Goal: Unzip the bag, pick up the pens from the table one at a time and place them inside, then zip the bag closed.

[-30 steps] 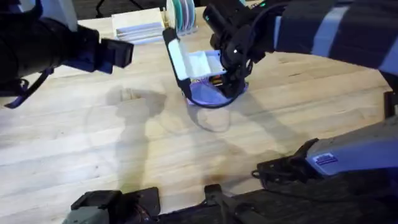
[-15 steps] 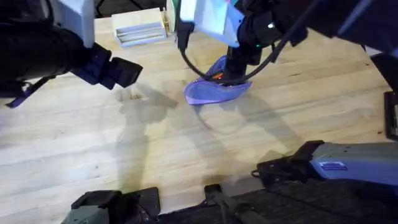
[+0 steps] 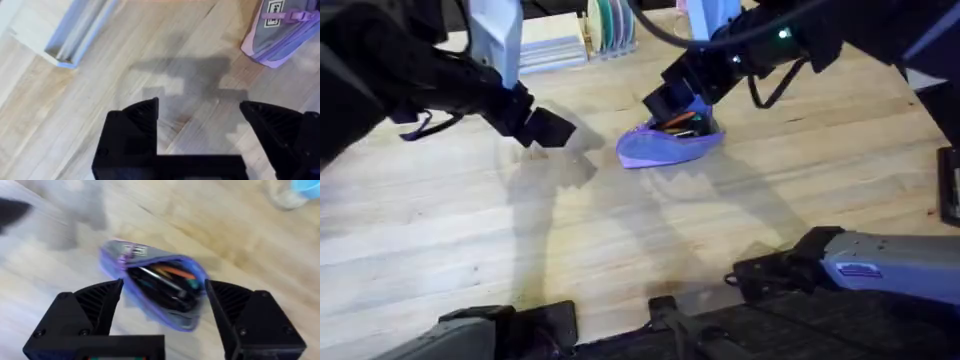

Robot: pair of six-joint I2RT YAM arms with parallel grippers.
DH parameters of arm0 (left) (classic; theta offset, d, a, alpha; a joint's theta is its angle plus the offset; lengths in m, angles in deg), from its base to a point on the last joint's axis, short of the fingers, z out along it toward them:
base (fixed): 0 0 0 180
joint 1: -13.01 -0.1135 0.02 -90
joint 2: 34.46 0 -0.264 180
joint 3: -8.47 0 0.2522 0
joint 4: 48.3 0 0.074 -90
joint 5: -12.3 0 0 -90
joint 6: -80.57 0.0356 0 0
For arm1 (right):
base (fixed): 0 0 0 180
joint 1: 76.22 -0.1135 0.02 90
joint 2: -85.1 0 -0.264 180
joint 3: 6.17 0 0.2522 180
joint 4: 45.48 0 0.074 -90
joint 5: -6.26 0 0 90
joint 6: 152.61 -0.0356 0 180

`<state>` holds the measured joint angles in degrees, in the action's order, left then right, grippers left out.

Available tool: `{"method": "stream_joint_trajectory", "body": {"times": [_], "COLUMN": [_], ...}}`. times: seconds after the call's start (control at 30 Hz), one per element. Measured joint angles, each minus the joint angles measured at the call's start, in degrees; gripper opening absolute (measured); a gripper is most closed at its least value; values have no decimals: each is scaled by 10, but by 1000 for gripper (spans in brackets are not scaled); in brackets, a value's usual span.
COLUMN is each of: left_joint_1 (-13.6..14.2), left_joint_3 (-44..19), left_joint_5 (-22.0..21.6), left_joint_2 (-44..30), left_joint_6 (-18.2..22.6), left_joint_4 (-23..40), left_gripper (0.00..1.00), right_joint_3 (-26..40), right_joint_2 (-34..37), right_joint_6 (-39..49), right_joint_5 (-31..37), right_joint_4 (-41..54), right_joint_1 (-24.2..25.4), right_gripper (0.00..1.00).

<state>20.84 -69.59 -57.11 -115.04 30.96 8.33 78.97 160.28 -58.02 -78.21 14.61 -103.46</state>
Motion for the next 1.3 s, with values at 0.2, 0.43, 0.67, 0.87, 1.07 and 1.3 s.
{"method": "stream_joint_trajectory", "body": {"times": [0.2,0.43,0.67,0.87,1.07,1.3], "left_joint_1": [0,-1,0,0,-3,-26], "left_joint_3": [0,0,0,0,0,0], "left_joint_5": [27,89,177,212,224,240], "left_joint_2": [-74,-84,-84,-84,-84,-103], "left_joint_6": [4,67,234,304,331,342], "left_joint_4": [-15,-31,14,28,28,34], "left_gripper": [993,993,993,994,994,993], "right_joint_3": [0,0,0,0,0,1], "right_joint_2": [12,12,20,24,78,158], "right_joint_6": [-75,-89,-103,-123,-107,-82], "right_joint_5": [-122,-173,-194,-207,-211,-211], "right_joint_4": [-23,-47,-56,-57,-56,-59], "right_joint_1": [-1,-3,-3,-3,-7,-10], "right_gripper": [998,998,998,998,998,997]}}
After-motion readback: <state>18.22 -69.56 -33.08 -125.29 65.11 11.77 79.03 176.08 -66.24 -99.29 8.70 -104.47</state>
